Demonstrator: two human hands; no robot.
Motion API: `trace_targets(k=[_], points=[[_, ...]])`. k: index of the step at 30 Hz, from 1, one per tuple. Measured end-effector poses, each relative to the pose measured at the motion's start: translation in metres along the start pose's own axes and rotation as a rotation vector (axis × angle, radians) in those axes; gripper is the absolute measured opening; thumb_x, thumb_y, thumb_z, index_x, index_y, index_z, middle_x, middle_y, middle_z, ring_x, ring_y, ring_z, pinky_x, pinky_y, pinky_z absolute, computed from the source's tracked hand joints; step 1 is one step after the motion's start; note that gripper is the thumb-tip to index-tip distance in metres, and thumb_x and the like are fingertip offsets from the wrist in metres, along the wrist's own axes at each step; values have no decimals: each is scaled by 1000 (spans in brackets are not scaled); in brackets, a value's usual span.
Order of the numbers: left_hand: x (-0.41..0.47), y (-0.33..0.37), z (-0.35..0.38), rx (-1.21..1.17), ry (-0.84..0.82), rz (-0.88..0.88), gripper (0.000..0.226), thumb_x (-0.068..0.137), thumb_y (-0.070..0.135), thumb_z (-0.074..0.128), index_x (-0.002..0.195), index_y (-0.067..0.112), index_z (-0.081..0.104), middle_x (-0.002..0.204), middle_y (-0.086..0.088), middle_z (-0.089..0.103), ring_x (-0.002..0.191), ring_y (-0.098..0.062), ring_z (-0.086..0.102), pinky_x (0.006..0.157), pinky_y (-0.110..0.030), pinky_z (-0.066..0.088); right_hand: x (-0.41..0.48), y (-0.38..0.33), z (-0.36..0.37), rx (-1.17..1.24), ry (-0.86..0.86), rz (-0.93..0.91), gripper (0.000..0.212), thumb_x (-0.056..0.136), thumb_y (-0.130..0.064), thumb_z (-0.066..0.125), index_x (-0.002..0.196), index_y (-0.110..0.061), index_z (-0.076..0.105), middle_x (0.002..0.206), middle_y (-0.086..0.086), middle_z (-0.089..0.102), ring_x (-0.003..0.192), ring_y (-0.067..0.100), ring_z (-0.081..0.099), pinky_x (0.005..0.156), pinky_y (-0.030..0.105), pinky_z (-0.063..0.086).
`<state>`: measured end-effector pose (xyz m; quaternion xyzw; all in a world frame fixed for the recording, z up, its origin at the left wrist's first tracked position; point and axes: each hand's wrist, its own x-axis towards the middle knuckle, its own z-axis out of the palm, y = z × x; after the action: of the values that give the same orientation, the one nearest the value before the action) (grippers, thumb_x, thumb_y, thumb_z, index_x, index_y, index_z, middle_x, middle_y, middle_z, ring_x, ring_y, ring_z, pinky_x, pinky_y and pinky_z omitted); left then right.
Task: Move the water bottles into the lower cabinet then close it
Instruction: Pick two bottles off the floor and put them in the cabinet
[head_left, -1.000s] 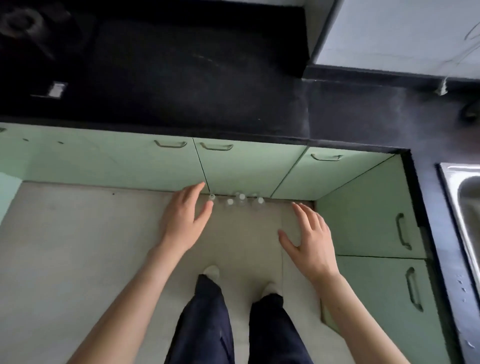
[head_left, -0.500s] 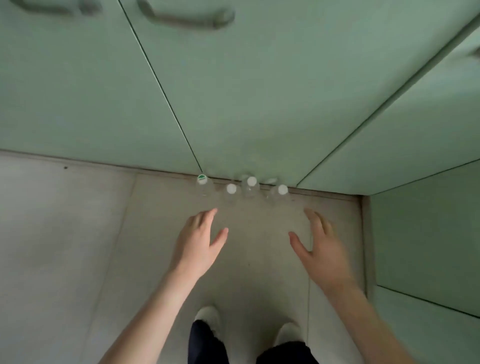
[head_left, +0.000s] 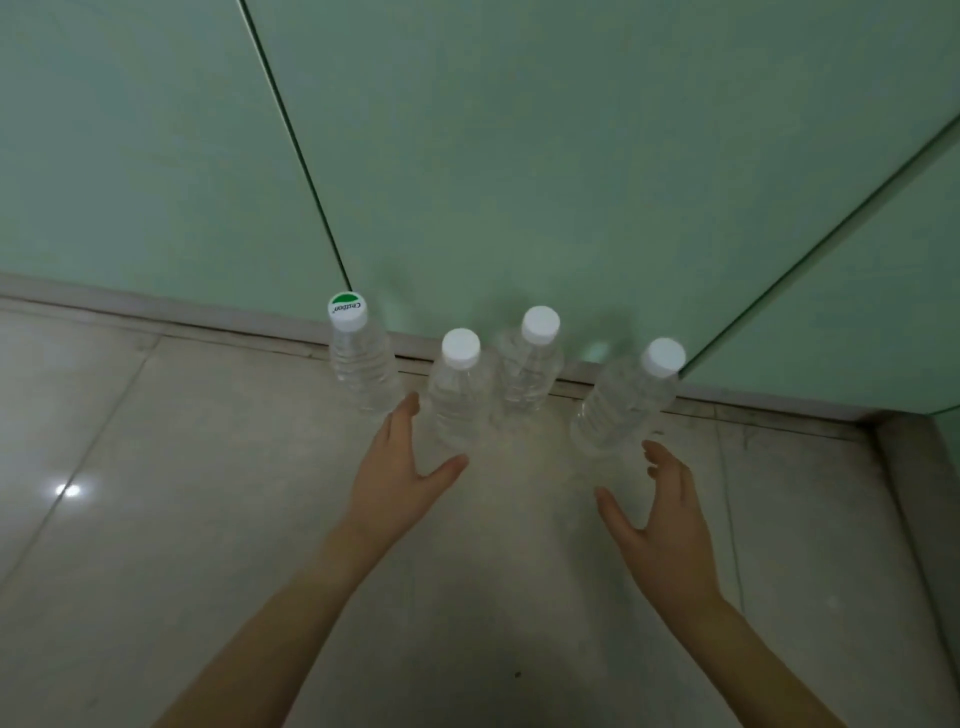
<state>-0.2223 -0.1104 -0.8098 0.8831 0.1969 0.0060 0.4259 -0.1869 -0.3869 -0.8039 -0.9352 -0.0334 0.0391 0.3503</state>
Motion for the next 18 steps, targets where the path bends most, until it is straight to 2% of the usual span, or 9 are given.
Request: trace_targets(k=[5, 9, 11, 13, 15, 18], points=[[22, 8, 13, -259, 20, 3, 110, 64, 36, 90, 151, 23, 24, 147, 6, 45, 129, -11, 49, 104, -26, 37, 27, -2, 8, 312, 99, 122, 96, 75, -30, 84, 151, -23, 27, 148, -2, 38, 129, 14, 45, 105, 33, 41], [33, 13, 20, -361, 57, 3, 106, 61, 26, 93, 143, 37, 26, 144, 10, 47, 129, -6, 48, 106, -28, 39, 45, -3, 13, 423, 67, 105, 86, 71, -24, 88, 141, -24, 38, 141, -9, 48, 128, 9, 48, 111, 34, 39], [39, 12, 25, -390, 89, 4, 100, 59, 27, 94, 138, 31, 32, 138, 9, 52, 124, -2, 52, 103, -25, 42, 53, -5, 16, 448, 69, 80, 76, 71, -19, 88, 132, -32, 45, 130, -16, 55, 121, -2, 52, 107, 24, 40], [42, 13, 31, -403, 106, -19, 89, 60, 22, 94, 130, 30, 40, 122, 18, 58, 108, 17, 54, 91, -8, 42, 64, -7, 21, 494, 74, 76, 72, 71, -11, 87, 122, -40, 46, 121, -23, 58, 111, -11, 56, 93, 9, 44], [43, 14, 35, -403, 140, -32, 78, 62, 18, 93, 122, 32, 45, 110, 28, 57, 94, 27, 52, 78, 4, 38, 71, -8, 25, 530, 87, 80, 69, 71, -8, 87, 125, -32, 50, 118, -18, 62, 106, -8, 61, 86, 7, 46], [39, 13, 40, -394, 193, -54, 63, 63, 18, 92, 114, 28, 55, 103, 25, 63, 91, 21, 58, 76, 0, 43, 71, -6, 32, 561, 154, 108, 62, 72, -5, 86, 125, -15, 54, 113, -11, 66, 101, -5, 65, 83, 9, 49]])
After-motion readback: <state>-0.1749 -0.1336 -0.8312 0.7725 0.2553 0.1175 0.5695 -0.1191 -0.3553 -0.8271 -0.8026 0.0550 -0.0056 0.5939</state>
